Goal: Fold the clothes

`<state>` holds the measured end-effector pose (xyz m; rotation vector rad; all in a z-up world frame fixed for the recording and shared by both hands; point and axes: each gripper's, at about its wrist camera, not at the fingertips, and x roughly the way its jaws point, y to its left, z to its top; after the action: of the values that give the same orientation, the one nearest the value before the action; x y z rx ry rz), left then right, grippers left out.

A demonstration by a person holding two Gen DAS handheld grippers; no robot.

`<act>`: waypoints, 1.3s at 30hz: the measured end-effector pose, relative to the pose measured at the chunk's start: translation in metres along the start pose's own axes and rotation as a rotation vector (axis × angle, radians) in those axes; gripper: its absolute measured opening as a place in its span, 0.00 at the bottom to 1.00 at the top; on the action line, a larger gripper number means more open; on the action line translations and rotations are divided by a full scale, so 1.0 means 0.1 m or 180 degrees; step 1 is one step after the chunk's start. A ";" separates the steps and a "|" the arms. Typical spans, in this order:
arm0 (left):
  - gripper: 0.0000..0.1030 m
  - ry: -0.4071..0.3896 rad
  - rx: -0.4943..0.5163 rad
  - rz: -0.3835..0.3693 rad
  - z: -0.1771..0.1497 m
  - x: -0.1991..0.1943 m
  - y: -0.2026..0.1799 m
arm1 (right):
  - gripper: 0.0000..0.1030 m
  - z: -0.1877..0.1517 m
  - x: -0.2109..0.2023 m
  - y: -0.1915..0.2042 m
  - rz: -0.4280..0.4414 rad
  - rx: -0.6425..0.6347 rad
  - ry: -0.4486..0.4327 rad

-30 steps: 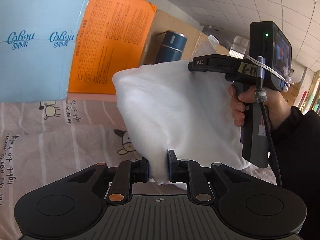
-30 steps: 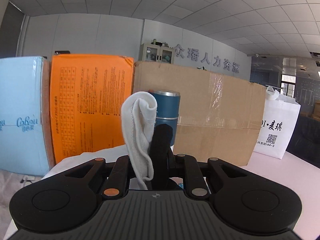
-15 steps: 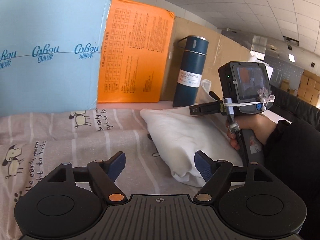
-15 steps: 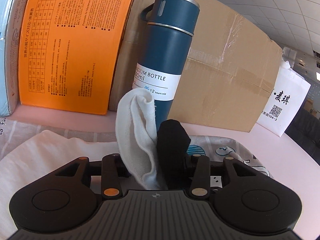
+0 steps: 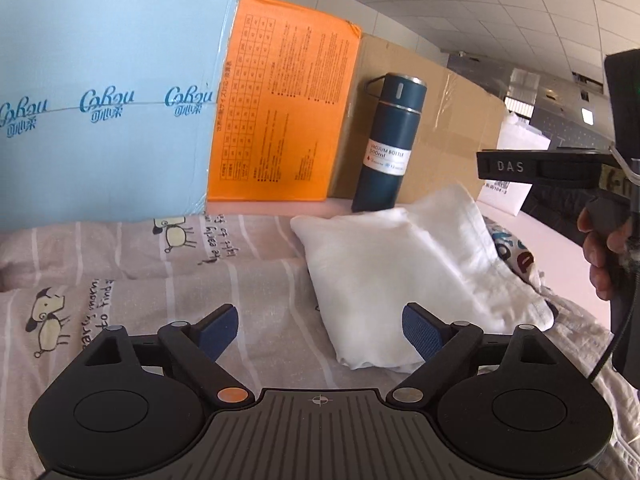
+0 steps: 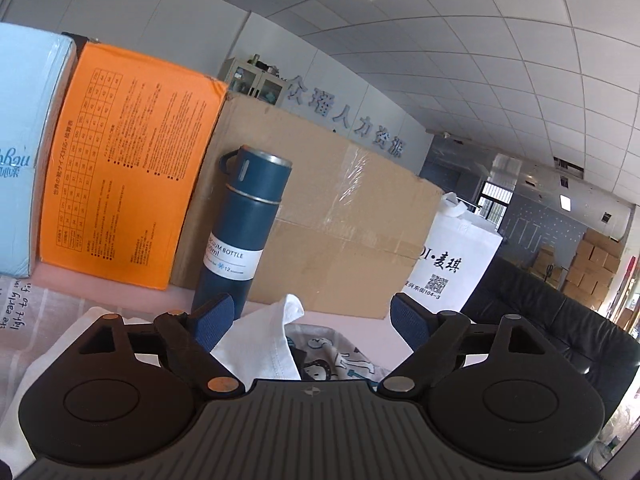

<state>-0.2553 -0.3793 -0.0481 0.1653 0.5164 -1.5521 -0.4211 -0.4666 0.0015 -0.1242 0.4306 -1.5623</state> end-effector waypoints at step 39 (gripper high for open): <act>1.00 -0.0420 0.0505 -0.0181 0.21 -1.12 0.42 | 1.00 -0.35 -2.24 0.13 -0.0453 0.1523 0.0699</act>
<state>-0.2030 -0.2847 0.0076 0.1692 0.2962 -1.6474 -0.4102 -0.2400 0.0068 0.3959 0.2107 -1.7856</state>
